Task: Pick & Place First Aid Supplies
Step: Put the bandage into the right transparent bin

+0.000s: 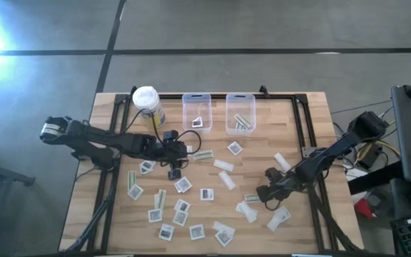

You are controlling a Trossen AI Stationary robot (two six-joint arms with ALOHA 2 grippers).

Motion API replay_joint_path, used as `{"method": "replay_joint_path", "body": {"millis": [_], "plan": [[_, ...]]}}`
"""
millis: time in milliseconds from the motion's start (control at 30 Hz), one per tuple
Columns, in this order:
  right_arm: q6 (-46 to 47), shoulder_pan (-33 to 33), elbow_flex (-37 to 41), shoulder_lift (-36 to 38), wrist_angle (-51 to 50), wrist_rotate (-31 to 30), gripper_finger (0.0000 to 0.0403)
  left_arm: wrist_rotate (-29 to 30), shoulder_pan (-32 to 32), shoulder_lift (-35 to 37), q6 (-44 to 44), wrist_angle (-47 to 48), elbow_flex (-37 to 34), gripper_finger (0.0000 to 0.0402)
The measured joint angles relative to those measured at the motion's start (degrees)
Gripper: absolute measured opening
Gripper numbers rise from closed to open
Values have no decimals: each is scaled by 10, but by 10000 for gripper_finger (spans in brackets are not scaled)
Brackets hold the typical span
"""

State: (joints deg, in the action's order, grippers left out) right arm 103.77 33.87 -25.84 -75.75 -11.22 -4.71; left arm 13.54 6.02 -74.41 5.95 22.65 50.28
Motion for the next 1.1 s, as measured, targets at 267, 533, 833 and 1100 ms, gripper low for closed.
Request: {"method": "replay_joint_path", "body": {"millis": [267, 533, 833, 1100], "plan": [[0, 0, -20, -58, 7, 4, 127, 0, 0, 0, -2, -2, 0, 126], [15, 0, -25, -66, -3, 2, 114, 0, 0, 0, -2, -3, 0, 126], [43, 0, -28, -80, -13, -4, 51, 1, 0, 0, -19, -3, 0, 126], [42, 1, -28, -81, -15, -11, 13, 1, 0, 0, -33, -3, 0, 126]]}}
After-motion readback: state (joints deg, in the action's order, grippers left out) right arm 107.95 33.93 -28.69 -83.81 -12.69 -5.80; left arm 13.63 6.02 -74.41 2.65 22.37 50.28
